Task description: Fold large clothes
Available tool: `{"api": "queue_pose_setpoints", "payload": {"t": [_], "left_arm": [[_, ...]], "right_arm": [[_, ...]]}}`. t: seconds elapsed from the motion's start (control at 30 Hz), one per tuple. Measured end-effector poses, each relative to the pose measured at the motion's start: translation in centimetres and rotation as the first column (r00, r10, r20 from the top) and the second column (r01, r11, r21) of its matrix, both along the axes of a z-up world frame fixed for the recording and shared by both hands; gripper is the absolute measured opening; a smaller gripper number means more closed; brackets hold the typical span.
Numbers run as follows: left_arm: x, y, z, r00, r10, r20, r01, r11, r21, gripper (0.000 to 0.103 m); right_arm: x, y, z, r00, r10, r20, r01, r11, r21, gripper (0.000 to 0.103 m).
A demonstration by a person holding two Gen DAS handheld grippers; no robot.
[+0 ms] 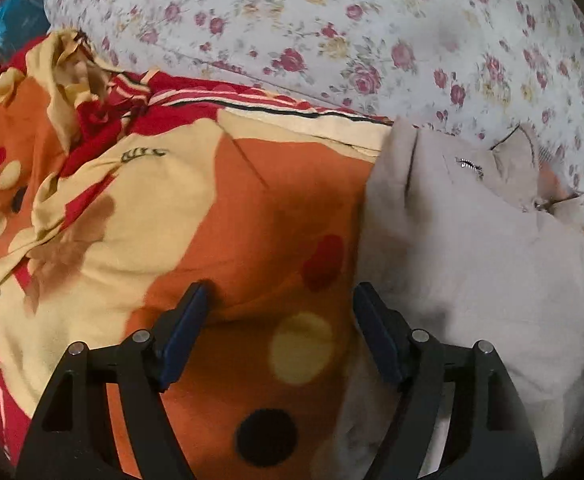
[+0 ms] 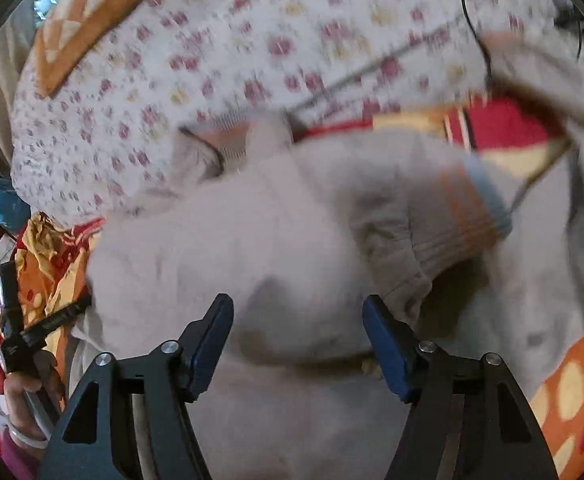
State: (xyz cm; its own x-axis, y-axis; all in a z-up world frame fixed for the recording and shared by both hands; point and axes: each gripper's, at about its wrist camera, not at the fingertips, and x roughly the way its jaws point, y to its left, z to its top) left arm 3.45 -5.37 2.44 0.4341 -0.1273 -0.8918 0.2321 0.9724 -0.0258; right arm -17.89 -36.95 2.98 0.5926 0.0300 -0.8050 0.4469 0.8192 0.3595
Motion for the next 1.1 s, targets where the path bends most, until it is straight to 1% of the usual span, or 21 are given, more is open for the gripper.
{"api": "queue_pose_setpoints", "payload": {"t": [0.03,0.1,0.17,0.23,0.3,0.37,0.43,0.5,0.53,0.57,0.6,0.63,0.67,0.7,0.77,0.8,0.87,0.93,0.97,1.03,1.1], "left_arm": [[0.0,0.3,0.3,1.0,-0.009,-0.016,0.009,1.0,-0.016,0.075],[-0.6,1.1,1.2,0.998,-0.046,-0.048,0.042,0.995,-0.087,0.075],[-1.5,2.0,2.0,0.995,-0.08,-0.064,0.067,0.981,-0.182,0.075],[-2.5,2.2,2.3,0.99,-0.113,-0.081,0.09,0.966,-0.242,0.077],[-3.6,1.6,2.4,0.982,-0.158,-0.102,0.128,0.959,-0.252,0.078],[-4.2,0.6,2.2,0.979,-0.184,-0.093,0.156,0.955,-0.251,0.078],[-3.9,-0.3,1.9,0.981,-0.169,-0.094,0.14,0.955,-0.262,0.078],[-3.2,-1.5,1.1,0.979,-0.166,-0.121,0.127,0.952,-0.28,0.078],[-2.8,-2.1,0.5,0.979,-0.161,-0.122,0.126,0.958,-0.257,0.077],[-2.9,-2.7,0.3,0.983,-0.153,-0.096,0.132,0.971,-0.199,0.061],[-3.2,-2.9,0.4,0.984,-0.16,-0.074,0.147,0.978,-0.15,0.026],[-3.1,-3.0,0.6,0.981,-0.185,-0.059,0.177,0.977,-0.117,0.015],[-3.0,-2.5,0.8,0.98,-0.19,-0.06,0.18,0.975,-0.133,0.008],[-2.6,-1.6,1.1,0.981,-0.183,-0.066,0.17,0.972,-0.162,0.004],[-2.1,-0.1,1.5,0.986,-0.154,-0.055,0.143,0.975,-0.169,0.0],[-1.7,0.8,1.7,0.99,-0.137,-0.044,0.128,0.977,-0.169,0.0],[-1.1,2.3,1.7,0.991,-0.122,-0.055,0.11,0.975,-0.192,0.0],[-0.8,3.5,1.4,0.999,-0.044,-0.027,0.04,0.992,-0.118,0.0],[-0.6,4.1,1.0,0.998,-0.034,-0.045,0.028,0.991,-0.129,0.0],[-0.7,4.6,1.0,0.997,-0.044,-0.071,0.03,0.981,-0.191,0.0],[-1.2,4.4,2.0,0.998,-0.056,-0.04,0.047,0.977,-0.209,0.0]], "right_arm": [[-0.3,0.4,0.4,1.0,0.017,0.015,-0.017,1.0,0.004,0.069],[-0.9,1.8,1.7,0.997,0.066,0.037,-0.066,0.998,-0.011,0.069],[-1.4,3.3,2.9,0.994,0.103,0.043,-0.101,0.994,-0.043,0.069],[-2.0,4.2,3.8,0.992,0.12,0.044,-0.118,0.991,-0.06,0.069],[-2.7,4.9,4.4,0.99,0.133,0.05,-0.13,0.99,-0.055,0.069],[-3.3,5.2,4.7,0.989,0.134,0.059,-0.132,0.99,-0.045,0.07],[-3.6,5.0,4.6,0.991,0.121,0.065,-0.119,0.992,-0.038,0.073],[-3.8,5.0,3.9,0.992,0.115,0.057,-0.115,0.993,-0.017,0.073],[-3.8,5.2,3.7,0.992,0.119,0.05,-0.119,0.993,-0.009,0.073],[-3.9,5.3,3.6,0.992,0.121,0.043,-0.121,0.993,-0.004,0.073],[-4.0,5.3,3.6,0.992,0.122,0.042,-0.122,0.993,-0.005,0.073],[-4.2,5.2,3.8,0.991,0.122,0.047,-0.121,0.993,-0.013,0.073],[-4.5,5.1,4.0,0.992,0.117,0.053,-0.115,0.993,-0.023,0.073],[-4.8,4.6,4.3,0.993,0.1,0.059,-0.098,0.995,-0.036,0.073],[-5.4,3.6,4.6,0.996,0.062,0.071,-0.059,0.997,-0.041,0.073],[-5.6,2.9,4.5,0.997,0.034,0.074,-0.032,0.999,-0.034,0.073],[-6.0,1.4,4.0,0.998,-0.027,0.059,0.028,0.999,-0.016,0.073],[-6.3,0.5,3.6,0.997,-0.059,0.046,0.06,0.998,-0.006,0.073],[-6.5,0.2,3.5,0.997,-0.071,0.043,0.071,0.997,-0.007,0.073],[-6.6,-0.2,3.2,0.995,-0.091,0.034,0.091,0.996,-0.016,0.073],[-6.4,-0.1,3.1,0.996,-0.089,0.03,0.09,0.996,-0.02,0.073]]}}
